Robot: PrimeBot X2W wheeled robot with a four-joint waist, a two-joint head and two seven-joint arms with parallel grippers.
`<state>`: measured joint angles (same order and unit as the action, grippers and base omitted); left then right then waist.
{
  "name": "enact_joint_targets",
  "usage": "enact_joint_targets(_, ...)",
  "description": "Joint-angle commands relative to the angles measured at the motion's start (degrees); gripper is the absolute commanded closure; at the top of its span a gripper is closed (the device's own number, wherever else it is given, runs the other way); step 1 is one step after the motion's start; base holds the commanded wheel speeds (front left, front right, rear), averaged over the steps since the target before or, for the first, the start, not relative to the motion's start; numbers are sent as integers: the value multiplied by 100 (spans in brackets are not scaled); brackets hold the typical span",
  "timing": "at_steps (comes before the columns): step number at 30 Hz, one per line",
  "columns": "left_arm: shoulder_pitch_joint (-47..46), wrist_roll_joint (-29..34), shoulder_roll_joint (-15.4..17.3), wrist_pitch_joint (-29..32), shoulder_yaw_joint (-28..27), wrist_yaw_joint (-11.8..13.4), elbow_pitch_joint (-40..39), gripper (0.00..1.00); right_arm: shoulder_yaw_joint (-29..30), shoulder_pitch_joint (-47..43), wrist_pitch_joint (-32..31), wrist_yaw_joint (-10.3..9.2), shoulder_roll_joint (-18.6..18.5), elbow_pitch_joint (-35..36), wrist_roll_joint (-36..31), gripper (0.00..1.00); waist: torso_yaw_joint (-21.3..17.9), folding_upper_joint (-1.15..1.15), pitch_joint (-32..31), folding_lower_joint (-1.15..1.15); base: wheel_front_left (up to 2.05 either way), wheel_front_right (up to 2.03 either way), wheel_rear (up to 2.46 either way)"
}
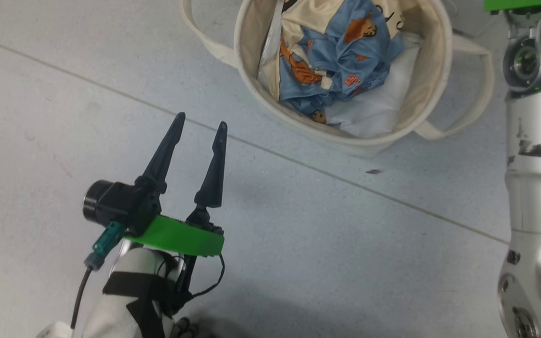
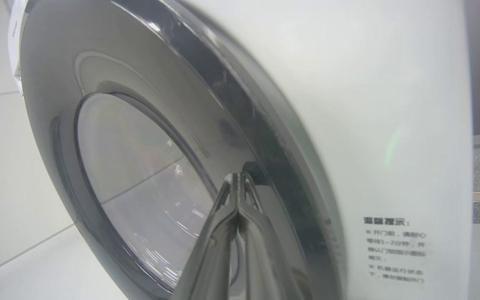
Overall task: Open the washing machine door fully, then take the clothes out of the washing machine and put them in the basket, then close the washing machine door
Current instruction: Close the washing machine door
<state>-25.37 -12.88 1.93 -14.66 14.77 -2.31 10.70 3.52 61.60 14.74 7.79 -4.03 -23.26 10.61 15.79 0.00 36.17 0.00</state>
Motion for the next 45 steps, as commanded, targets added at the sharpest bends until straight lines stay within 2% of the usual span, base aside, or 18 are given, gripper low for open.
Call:
enact_joint_targets(1,61,27,95,-34,-208,9,-139,0,-129,-85,26,-31,113,243,47,100,-71,0,-103,0,0,0,0)
enact_joint_targets(7,185,102,95,-34,-345,-76,-116,0,-806,-775,26,-31,114,380,133,100,-303,0,-526,0,0,0,0)
enact_joint_targets(9,285,-144,95,-34,-445,-94,-128,0,-1041,-1028,26,-31,114,480,157,100,-402,0,-688,0,0,0,0)
enact_joint_targets(14,528,-513,95,-34,-676,4,-54,0,-1566,-1918,26,-31,114,935,212,100,-698,0,-1201,0,0,0,0)
enact_joint_targets(18,676,-371,95,-34,-768,-4,-27,0,-1832,-2476,26,-31,111,1220,131,100,-958,0,-1464,0,0,0,0)
enact_joint_targets(23,845,8,99,-34,-875,-54,-143,0,-1761,-3159,26,-31,113,1664,105,100,-1268,0,-1711,0,0,0,0)
enact_joint_targets(29,1067,378,97,-34,-909,-157,-302,0,-1288,-3924,26,-31,114,1835,84,100,-1544,0,-1906,0,0,0,0)
enact_joint_targets(30,1093,430,97,-34,-908,-170,-319,0,-1199,-4030,26,-31,114,1854,102,90,-1578,0,-1929,0,0,0,0)
enact_joint_targets(31,1113,479,97,-34,-914,-180,-351,0,-1113,-4123,26,-31,114,1886,124,53,-1613,0,-1947,0,0,0,0)
enact_joint_targets(32,1138,520,97,-34,-915,-195,-380,0,-1015,-4204,26,-31,114,1925,124,0,-1647,0,-1967,0,0,0,0)
enact_joint_targets(36,1229,659,96,-34,-974,-221,-534,0,-614,-4507,26,-31,114,2036,279,0,-1763,0,-2028,0,0,0,0)
enact_joint_targets(38,1265,477,96,-34,-1052,-216,-667,0,-427,-4622,26,-31,114,2051,424,0,-1807,0,-2055,0,0,0,0)
enact_joint_targets(45,1389,596,96,-34,-1082,-246,-649,0,5,-4866,26,-31,114,1868,392,0,-1874,0,-2137,0,0,0,0)
